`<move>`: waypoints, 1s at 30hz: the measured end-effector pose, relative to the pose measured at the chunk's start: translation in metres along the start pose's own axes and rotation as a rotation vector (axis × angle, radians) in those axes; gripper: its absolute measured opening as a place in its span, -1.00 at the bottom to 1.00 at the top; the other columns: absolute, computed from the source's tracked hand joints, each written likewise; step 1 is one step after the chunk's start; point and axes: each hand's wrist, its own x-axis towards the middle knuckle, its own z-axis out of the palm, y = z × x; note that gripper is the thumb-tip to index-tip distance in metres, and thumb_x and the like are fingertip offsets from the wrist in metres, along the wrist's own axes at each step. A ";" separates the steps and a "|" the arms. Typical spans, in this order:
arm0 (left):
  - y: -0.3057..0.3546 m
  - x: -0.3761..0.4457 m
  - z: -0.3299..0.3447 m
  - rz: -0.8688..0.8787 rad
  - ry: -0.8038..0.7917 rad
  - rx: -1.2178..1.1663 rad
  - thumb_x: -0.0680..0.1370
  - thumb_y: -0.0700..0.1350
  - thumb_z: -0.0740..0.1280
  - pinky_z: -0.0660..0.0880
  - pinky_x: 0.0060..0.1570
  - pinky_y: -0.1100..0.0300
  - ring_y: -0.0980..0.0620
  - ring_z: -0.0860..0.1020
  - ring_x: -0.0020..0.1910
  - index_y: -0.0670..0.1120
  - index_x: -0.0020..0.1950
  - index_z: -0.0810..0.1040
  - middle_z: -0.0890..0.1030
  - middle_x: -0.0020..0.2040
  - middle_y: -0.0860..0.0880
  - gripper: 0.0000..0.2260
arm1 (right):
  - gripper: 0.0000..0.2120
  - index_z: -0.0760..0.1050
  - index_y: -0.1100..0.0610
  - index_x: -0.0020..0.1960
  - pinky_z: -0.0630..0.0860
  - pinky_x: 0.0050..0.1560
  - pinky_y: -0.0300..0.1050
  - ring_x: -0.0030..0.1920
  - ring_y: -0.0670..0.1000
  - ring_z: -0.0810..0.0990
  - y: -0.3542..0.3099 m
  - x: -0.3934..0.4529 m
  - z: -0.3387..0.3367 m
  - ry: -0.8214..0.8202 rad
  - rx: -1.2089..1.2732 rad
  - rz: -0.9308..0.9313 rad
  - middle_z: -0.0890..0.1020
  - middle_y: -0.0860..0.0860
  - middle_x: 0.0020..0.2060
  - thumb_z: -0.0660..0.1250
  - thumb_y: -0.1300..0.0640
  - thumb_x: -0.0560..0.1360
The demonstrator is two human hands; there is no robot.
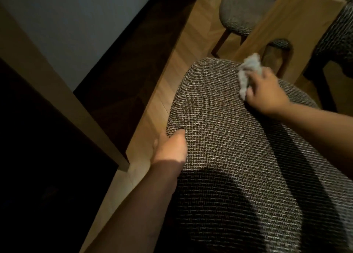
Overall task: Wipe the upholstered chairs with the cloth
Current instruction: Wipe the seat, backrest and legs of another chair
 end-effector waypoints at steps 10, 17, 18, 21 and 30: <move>-0.015 0.016 0.009 -0.008 0.064 -0.104 0.10 0.25 0.21 0.43 0.22 -0.19 -0.23 0.50 0.19 0.11 0.31 0.45 0.56 0.20 -0.05 -0.24 | -0.50 0.27 0.05 0.44 0.40 0.24 0.09 0.27 0.22 0.40 -0.047 -0.048 0.004 -0.095 -0.012 -0.229 0.42 0.19 0.30 0.17 0.00 0.51; -0.012 0.011 0.010 -0.015 0.066 -0.118 0.21 0.13 0.25 0.41 0.26 -0.16 -0.21 0.48 0.23 0.14 0.38 0.36 0.50 0.26 -0.01 -0.30 | -0.43 0.24 0.06 0.46 0.39 0.19 -0.01 0.23 0.24 0.42 -0.016 -0.042 -0.006 -0.185 -0.073 -0.352 0.38 0.23 0.30 0.15 -0.04 0.46; -0.012 0.011 0.010 -0.016 0.065 -0.119 0.21 0.11 0.26 0.42 0.24 -0.16 -0.21 0.49 0.21 0.13 0.36 0.37 0.51 0.25 -0.02 -0.32 | -0.43 0.24 0.06 0.46 0.38 0.20 -0.02 0.23 0.24 0.41 -0.009 -0.034 -0.004 -0.135 -0.036 -0.209 0.36 0.23 0.29 0.20 0.03 0.47; -0.012 0.013 0.006 -0.022 0.040 -0.151 0.16 0.09 0.28 0.50 0.15 -0.14 -0.20 0.57 0.10 0.10 0.21 0.50 0.59 0.14 -0.05 -0.40 | -0.44 0.25 0.10 0.46 0.30 0.32 0.01 0.30 0.25 0.35 0.012 -0.024 0.000 0.021 0.045 0.165 0.32 0.24 0.31 0.27 0.17 0.48; -0.013 0.013 0.014 -0.024 0.058 -0.241 0.00 0.11 0.25 0.45 0.16 -0.24 -0.27 0.51 0.16 0.09 0.18 0.49 0.59 0.15 -0.08 -0.29 | -0.61 0.48 0.09 0.24 0.37 0.13 -0.11 0.12 0.14 0.49 -0.053 -0.051 0.001 0.042 0.159 0.033 0.53 0.13 0.09 0.23 0.10 0.42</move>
